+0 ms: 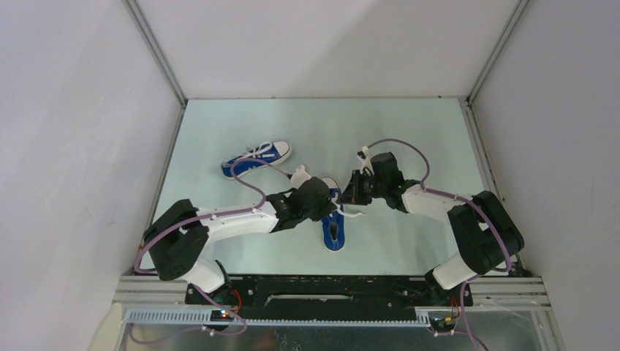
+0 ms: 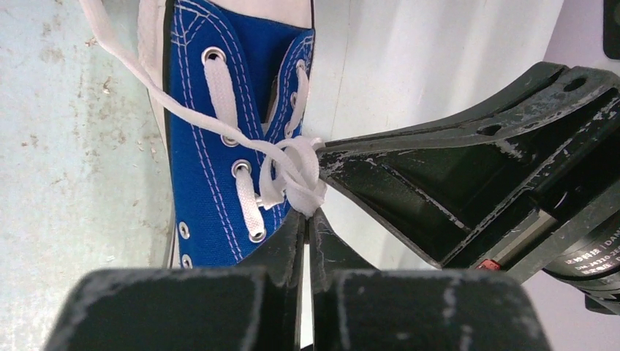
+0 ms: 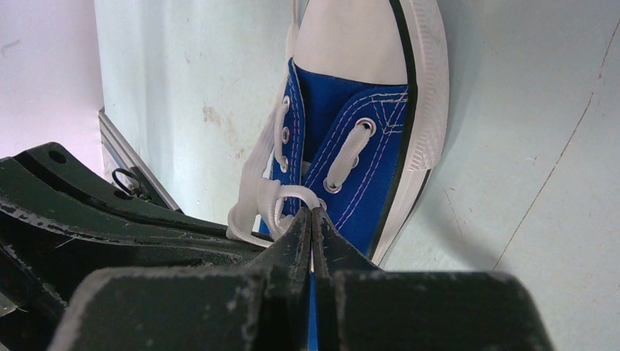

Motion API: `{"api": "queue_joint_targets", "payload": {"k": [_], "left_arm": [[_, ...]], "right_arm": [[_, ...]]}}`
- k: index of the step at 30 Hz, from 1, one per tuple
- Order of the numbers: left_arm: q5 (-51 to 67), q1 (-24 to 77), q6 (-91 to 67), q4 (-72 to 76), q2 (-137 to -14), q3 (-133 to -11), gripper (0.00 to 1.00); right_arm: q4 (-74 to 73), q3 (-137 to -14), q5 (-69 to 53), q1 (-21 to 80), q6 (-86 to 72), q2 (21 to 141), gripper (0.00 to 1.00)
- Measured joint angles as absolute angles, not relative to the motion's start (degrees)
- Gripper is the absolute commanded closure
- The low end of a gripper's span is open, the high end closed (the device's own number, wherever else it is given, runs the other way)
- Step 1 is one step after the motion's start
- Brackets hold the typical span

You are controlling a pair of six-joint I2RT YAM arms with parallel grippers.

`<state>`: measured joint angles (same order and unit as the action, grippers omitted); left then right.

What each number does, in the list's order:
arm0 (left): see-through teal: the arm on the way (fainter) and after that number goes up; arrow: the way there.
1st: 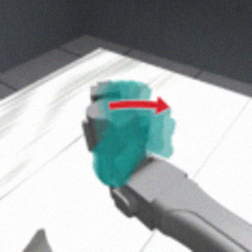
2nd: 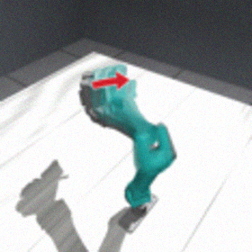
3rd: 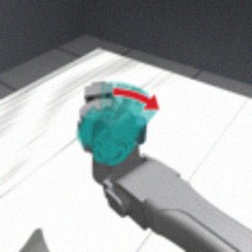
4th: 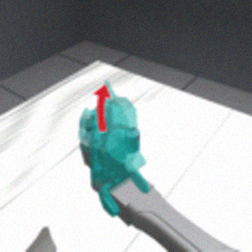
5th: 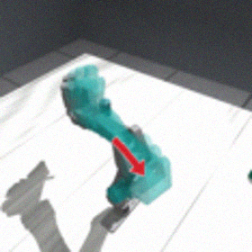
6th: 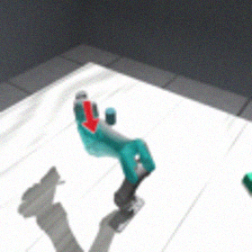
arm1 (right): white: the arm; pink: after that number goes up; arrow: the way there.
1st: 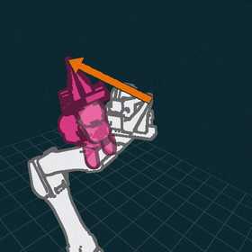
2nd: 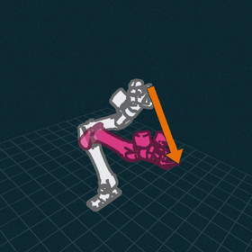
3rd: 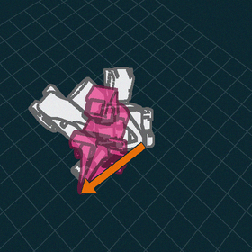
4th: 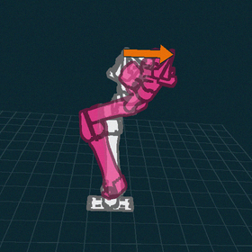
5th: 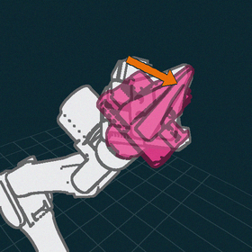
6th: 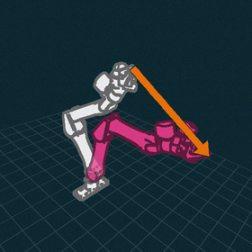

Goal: Tie the shoes

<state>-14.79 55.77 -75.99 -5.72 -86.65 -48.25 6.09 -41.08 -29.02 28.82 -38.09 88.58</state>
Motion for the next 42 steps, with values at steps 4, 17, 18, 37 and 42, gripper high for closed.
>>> {"api": "queue_joint_targets", "payload": {"k": [4,17,18,37,42], "left_arm": [[-14.7,55.8,-76.0,-6.2,-86.7,-48.2,1.00],[-10.4,55.7,-68.5,-6.3,-85.2,-45.2,1.00],[-10.0,55.7,-67.7,-6.3,-85.2,-45.0,1.00],[5.1,46.0,-41.6,-4.1,-82.5,-41.7,1.00],[8.8,45.8,-36.9,-3.0,-84.0,-41.7,1.00]], "right_arm": [[6.1,-41.1,-28.8,28.8,-38.1,88.6,1.00],[3.0,-41.1,-24.4,28.8,-37.5,87.8,1.00],[2.6,-41.1,-23.9,28.9,-37.3,87.6,1.00],[-2.1,-41.1,-16.1,30.5,-35.3,86.3,1.00],[-3.1,-41.1,-14.3,30.6,-35.0,86.1,1.00]]}}
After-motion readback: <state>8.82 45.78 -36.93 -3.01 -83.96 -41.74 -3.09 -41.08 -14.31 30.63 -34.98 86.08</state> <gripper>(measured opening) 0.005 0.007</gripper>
